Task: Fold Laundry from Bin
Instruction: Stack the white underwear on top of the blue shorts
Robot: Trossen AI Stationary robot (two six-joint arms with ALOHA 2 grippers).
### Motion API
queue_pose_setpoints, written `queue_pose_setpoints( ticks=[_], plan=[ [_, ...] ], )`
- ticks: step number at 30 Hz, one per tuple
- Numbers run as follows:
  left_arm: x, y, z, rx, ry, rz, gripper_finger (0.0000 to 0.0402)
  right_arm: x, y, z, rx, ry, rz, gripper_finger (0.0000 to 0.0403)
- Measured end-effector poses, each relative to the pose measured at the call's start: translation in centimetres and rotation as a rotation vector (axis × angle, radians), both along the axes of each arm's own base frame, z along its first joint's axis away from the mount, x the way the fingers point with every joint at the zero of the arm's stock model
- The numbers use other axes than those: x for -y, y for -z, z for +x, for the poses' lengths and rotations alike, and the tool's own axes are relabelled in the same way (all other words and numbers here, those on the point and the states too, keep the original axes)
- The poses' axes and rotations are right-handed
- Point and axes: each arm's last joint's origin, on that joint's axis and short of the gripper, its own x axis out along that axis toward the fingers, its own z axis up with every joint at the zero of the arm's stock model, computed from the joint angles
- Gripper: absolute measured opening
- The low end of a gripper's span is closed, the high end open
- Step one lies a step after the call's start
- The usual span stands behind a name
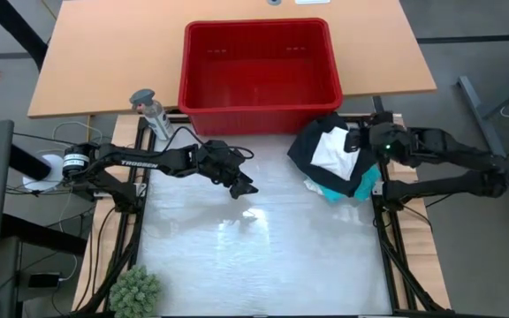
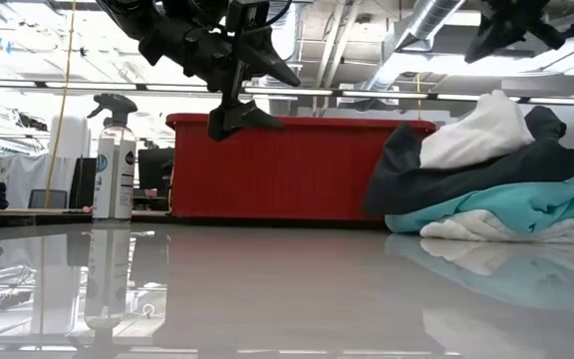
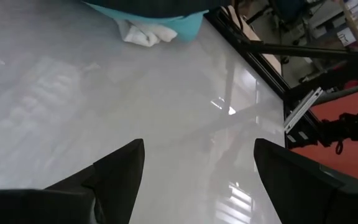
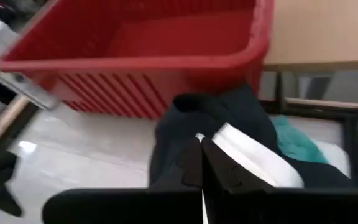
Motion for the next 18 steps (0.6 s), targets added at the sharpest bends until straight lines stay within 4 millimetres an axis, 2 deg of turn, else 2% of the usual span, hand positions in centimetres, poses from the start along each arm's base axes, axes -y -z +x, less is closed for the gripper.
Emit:
queue_pose_setpoints(
  ticks=[4,8,13,18],
  plan=[
    [-0.1,0.0,0.0,-0.004,-0.028,-0.011,0.0292,-0.1,-0.7,0.7,0.074,-0.104,0.014,0.0016],
    [-0.2,0.0,0.0,-0.008,-0.067,0.006,0.0292,-0.5,-0.5,2.9,0.070,-0.244,0.039,0.0016],
    [-0.2,0.0,0.0,-0.008,-0.085,0.008,0.0292,-0.4,2.0,4.2,-0.166,-0.231,0.129,0.0016],
    [-0.2,0.0,0.0,-0.008,-0.089,0.000,0.0292,0.6,5.2,3.3,-0.375,-0.114,0.200,0.0016]
  ],
)
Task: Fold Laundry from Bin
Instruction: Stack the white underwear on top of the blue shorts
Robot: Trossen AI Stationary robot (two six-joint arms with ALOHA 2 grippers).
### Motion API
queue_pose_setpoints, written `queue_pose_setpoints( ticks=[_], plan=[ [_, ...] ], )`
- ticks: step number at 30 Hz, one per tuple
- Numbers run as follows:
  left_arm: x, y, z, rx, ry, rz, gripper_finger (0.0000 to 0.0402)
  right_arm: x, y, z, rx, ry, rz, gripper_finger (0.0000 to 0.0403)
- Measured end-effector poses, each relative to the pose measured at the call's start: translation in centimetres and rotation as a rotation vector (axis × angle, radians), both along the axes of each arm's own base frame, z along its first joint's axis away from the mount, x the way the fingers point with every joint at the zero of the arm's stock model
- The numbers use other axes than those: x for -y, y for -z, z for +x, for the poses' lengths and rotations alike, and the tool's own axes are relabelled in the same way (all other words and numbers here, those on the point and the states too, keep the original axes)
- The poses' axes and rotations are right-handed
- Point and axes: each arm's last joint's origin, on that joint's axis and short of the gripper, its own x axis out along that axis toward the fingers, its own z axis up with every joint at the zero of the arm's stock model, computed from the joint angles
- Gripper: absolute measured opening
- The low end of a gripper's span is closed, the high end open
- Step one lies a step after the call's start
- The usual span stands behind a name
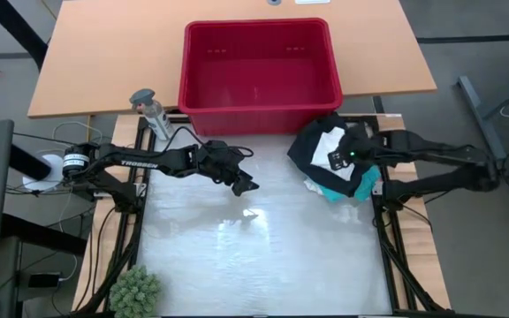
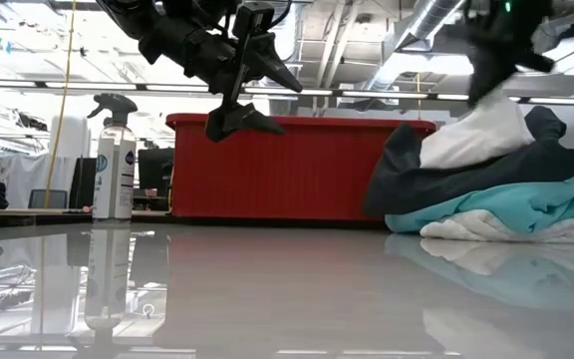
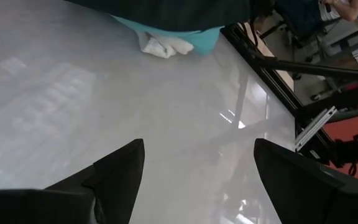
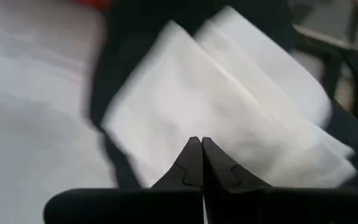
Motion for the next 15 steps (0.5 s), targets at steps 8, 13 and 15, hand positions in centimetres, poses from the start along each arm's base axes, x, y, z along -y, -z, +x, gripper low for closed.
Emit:
queue_pose_setpoints(
  ticks=[8,13,15],
  plan=[
    [-0.1,-0.1,0.0,0.006,-0.036,0.010,0.0292,2.1,6.3,-1.9,-0.026,0.116,0.078,0.0016],
    [-0.2,-0.8,0.4,0.086,-0.049,0.008,0.0292,3.3,10.3,-2.2,-0.001,0.151,0.130,0.0016],
    [-0.3,-1.0,0.4,0.109,-0.052,0.010,0.0292,3.7,11.8,-2.5,-0.019,0.196,0.155,0.0016]
  ],
)
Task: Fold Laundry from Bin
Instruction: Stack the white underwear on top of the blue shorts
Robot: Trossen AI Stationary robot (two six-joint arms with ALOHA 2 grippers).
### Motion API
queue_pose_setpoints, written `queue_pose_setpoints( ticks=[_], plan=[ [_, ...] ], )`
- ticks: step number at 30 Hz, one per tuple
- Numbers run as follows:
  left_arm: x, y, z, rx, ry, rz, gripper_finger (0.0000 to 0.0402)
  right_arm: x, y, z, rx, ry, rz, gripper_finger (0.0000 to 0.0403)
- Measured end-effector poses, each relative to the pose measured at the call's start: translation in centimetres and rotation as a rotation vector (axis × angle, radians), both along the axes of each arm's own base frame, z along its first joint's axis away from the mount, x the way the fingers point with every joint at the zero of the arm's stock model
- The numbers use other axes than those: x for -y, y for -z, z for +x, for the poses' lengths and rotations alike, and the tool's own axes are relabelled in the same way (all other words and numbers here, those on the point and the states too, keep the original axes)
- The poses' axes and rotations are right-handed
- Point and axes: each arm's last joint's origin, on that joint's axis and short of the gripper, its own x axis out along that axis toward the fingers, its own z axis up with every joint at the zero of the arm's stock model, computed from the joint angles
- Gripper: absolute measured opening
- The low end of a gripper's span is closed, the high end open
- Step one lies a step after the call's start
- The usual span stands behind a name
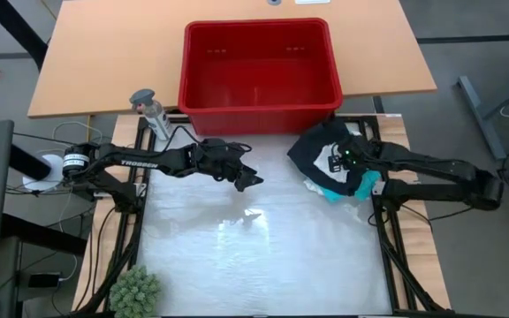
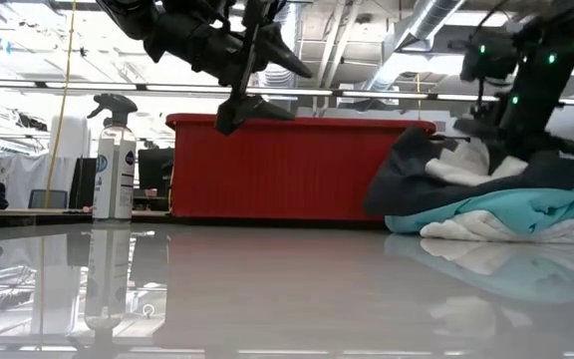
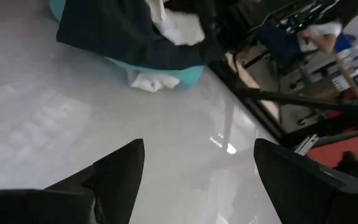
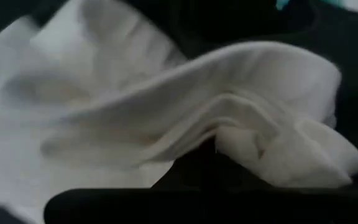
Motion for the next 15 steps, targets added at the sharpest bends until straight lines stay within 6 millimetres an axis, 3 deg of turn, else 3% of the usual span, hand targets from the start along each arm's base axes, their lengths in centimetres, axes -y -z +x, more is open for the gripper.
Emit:
queue_pose_setpoints(
  ticks=[3,8,15],
  plan=[
    [-0.1,-0.1,0.0,0.008,-0.012,-0.018,0.0292,0.4,1.2,-0.6,-0.013,0.047,0.041,0.0016],
    [-0.3,-0.4,0.2,0.050,-0.025,-0.017,0.0292,1.0,1.3,-0.9,0.027,0.050,0.065,0.0016],
    [-1.1,-0.4,2.1,0.198,0.068,-0.082,0.0292,1.2,-4.1,0.1,0.203,-0.023,-0.030,0.0073]
  ],
)
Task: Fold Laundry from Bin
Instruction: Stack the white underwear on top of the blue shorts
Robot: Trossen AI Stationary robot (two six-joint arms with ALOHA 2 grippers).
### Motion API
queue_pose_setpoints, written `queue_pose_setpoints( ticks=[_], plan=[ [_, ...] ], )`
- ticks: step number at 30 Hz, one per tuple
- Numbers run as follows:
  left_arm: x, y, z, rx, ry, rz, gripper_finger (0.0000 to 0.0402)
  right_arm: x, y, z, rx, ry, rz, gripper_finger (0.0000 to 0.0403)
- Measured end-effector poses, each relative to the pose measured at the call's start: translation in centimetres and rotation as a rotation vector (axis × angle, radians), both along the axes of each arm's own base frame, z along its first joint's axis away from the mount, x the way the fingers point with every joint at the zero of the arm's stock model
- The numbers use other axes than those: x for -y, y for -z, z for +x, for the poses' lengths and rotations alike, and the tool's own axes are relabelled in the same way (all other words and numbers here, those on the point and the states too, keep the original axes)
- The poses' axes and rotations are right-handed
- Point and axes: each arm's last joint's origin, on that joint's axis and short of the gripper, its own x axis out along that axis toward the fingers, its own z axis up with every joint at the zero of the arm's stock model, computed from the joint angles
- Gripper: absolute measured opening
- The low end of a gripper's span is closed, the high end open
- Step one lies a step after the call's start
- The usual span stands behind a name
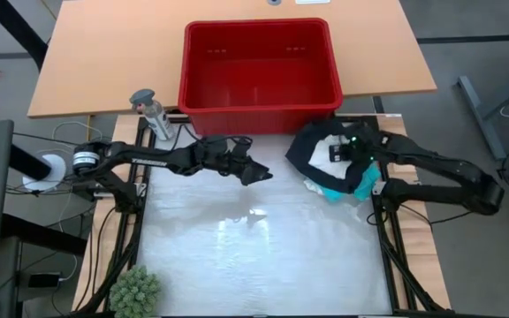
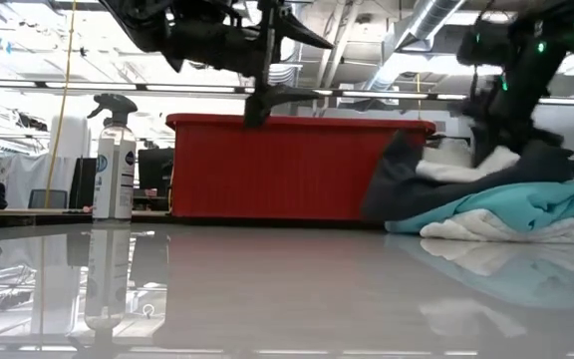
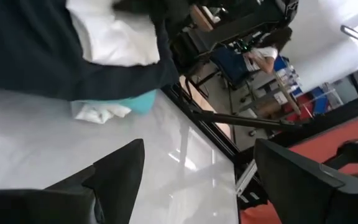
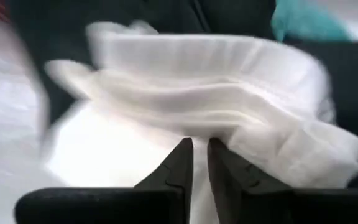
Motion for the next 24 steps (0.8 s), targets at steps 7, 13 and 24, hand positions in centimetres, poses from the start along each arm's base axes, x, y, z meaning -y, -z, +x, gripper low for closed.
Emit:
queue_pose_setpoints(
  ticks=[7,13,24],
  plan=[
    [-0.7,0.0,3.5,0.037,0.041,0.112,0.0291,-0.2,-4.4,-0.6,0.023,0.011,-0.112,0.0079],
    [-1.8,-1.7,8.6,0.134,0.070,0.258,0.0263,-0.1,-5.5,-0.8,0.012,0.089,-0.174,0.0066],
    [-3.3,1.9,18.4,0.174,0.244,0.205,0.0115,-0.8,-4.8,-0.4,-0.076,0.037,-0.151,0.0040]
  ],
)
